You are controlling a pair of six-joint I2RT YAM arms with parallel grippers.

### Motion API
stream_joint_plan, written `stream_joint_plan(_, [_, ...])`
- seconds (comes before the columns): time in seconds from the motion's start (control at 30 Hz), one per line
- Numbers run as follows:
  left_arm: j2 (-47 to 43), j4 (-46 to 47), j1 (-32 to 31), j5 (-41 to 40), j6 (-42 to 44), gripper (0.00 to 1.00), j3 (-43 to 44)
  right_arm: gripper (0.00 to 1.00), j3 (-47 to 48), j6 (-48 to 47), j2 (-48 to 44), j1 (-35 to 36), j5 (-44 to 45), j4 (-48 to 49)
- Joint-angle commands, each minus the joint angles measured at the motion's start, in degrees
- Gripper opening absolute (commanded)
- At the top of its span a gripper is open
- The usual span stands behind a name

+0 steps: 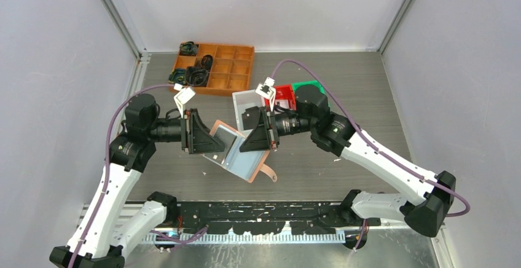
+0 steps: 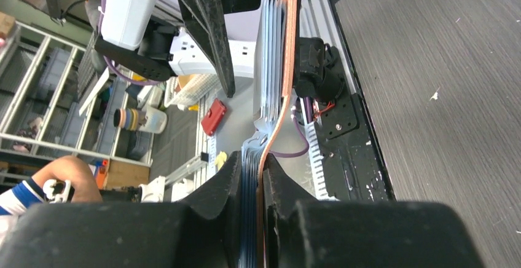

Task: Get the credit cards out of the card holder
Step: Remove the credit card from the card holder.

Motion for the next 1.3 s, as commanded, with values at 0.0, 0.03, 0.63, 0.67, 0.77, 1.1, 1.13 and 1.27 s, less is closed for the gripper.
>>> stream_joint_plan(0.0, [-0.4, -0.4, 0.3, 5.5, 2.6, 0.44, -0.3, 0.01, 8.5, -4.9, 2.7, 0.3, -3.5, -6.2])
stream_joint_plan(0.03, [-0.5, -0.4, 0.3, 6.0, 2.8, 0.44, -0.6, 0.01, 9.5, -5.5, 3.4, 0.3, -4.0, -7.2])
stream_joint_plan(0.63, [0.9, -2.2, 0.4, 4.6, 6.1, 0.00, 0.5, 0.58, 18.0, -14.4, 5.8, -0.4, 5.4, -21.4])
stream_joint_plan(0.67, [0.9, -3.0, 0.4, 3.4, 7.0, 0.00, 0.9, 0.61, 18.1, -14.0, 4.9, -1.2, 7.7, -21.5])
stream_joint_plan(0.77, [1.0, -4.8, 0.5, -1.2, 9.2, 0.00, 2.0, 0.64, 18.0, -9.7, 1.4, -4.1, 17.3, -20.0])
stream_joint_plan(1.1, [2.2, -3.0, 2.8, -7.1, 5.7, 0.00, 4.3, 0.61, 6.6, 14.9, -3.8, -4.0, 13.4, 3.1])
stream_joint_plan(1.13, [2.5, -2.8, 2.8, -6.6, 4.9, 0.00, 4.6, 0.61, 5.8, 15.6, -3.2, -2.6, 12.9, 3.4])
stream_joint_plan(1.27, [2.4, -3.4, 3.0, -6.7, 4.8, 0.00, 5.3, 0.62, 3.8, 14.2, -1.9, 1.7, 13.8, 4.1])
